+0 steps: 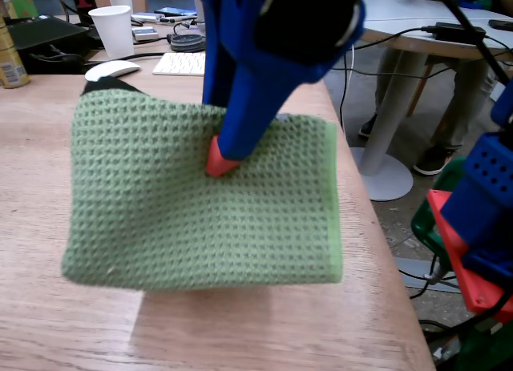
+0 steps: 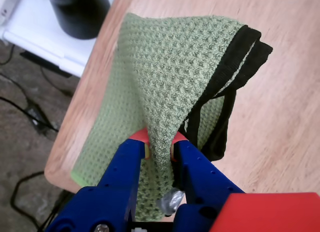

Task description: Clean the table

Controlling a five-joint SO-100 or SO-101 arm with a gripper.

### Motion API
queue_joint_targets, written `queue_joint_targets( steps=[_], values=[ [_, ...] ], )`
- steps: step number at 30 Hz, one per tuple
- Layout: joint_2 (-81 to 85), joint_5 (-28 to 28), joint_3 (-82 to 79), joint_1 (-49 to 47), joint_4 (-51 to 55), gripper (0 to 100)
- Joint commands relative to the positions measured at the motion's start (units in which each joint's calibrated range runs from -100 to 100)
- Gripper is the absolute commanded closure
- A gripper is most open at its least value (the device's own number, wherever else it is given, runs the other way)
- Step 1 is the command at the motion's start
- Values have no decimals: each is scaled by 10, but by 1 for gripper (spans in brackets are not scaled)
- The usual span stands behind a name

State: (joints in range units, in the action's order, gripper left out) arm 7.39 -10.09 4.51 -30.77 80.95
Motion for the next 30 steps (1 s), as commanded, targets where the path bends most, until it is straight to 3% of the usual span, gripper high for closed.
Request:
queue_joint_targets(
  steps=[1, 10, 18, 22, 23, 30],
  values=[
    [-22, 0, 3, -19, -62, 100],
    [-285, 14, 4, -21, -162, 100],
    [-301, 8, -7, 15, -154, 100],
    [-302, 7, -5, 166, -153, 100],
    [-313, 6, 3, 240, -153, 100],
    [-326, -67, 34, 499, -153, 100]
  ],
)
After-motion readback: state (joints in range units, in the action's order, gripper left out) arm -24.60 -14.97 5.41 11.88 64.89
